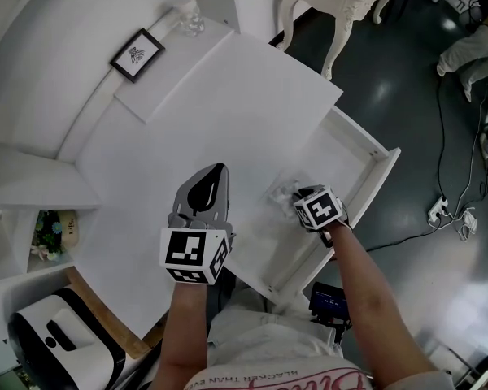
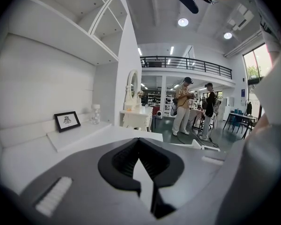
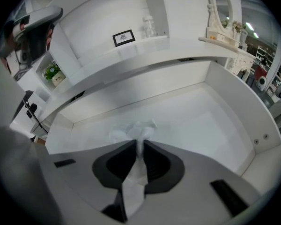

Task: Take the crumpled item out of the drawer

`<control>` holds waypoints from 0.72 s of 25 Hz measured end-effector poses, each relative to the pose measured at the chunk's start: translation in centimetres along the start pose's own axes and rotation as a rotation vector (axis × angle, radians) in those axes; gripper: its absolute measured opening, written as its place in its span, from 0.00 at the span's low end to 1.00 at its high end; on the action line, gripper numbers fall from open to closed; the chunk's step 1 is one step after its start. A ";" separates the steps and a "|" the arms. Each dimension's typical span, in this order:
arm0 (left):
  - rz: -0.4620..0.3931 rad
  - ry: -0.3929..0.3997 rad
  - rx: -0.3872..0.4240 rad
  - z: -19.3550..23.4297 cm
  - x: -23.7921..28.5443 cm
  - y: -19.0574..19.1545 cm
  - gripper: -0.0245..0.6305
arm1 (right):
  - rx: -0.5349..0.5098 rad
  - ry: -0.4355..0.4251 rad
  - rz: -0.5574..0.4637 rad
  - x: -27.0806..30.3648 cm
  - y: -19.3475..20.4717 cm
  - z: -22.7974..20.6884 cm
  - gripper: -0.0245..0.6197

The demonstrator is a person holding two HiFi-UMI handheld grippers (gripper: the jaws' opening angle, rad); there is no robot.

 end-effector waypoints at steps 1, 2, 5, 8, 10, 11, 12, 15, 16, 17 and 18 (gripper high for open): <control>-0.005 0.002 0.002 -0.2 -0.1 -0.1 0.05 | 0.003 0.005 -0.006 -0.3 -0.1 0.0 0.13; -0.010 0.005 0.003 -0.4 -0.1 -0.3 0.05 | 0.006 0.010 -0.012 -0.6 -0.2 -0.1 0.13; -0.028 0.005 0.000 -0.7 -0.3 -0.7 0.05 | 0.008 0.023 -0.025 -1.7 -0.4 -0.1 0.13; -0.049 0.004 0.000 -0.9 -0.6 -1.3 0.05 | -0.004 0.032 -0.043 -2.7 -0.8 0.1 0.13; -0.063 0.008 0.000 -1.1 -0.9 -1.6 0.05 | -0.011 0.042 -0.053 -3.4 -1.0 0.2 0.12; -0.068 0.011 0.000 -1.2 -1.0 -1.7 0.05 | -0.014 0.046 -0.058 -3.8 -1.1 0.3 0.12; -0.073 0.012 0.000 -1.3 -1.1 -1.9 0.05 | -0.016 0.049 -0.062 -4.1 -1.2 0.4 0.13; -0.090 0.015 -0.003 -1.4 -1.7 -2.2 0.05 | -0.028 0.060 -0.076 -5.1 -1.3 1.1 0.12; -0.097 0.017 -0.004 -1.4 -1.9 -2.4 0.05 | -0.031 0.066 -0.083 -5.5 -1.3 1.3 0.12; -0.104 0.019 -0.004 -1.5 -2.1 -2.5 0.05 | -0.034 0.071 -0.090 -5.9 -1.4 1.6 0.12; -0.110 0.021 -0.004 -1.5 -2.4 -2.7 0.05 | -0.038 0.075 -0.098 -6.3 -1.4 1.8 0.12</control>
Point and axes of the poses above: the fingertips, and each gripper's own axes: x forward along the fingers, z to its left, y out of its underside, the point moved 9 cm from there along -x, backward along the fingers, and after that the axes turned 6 degrees about -y, right-handed, at the moved point
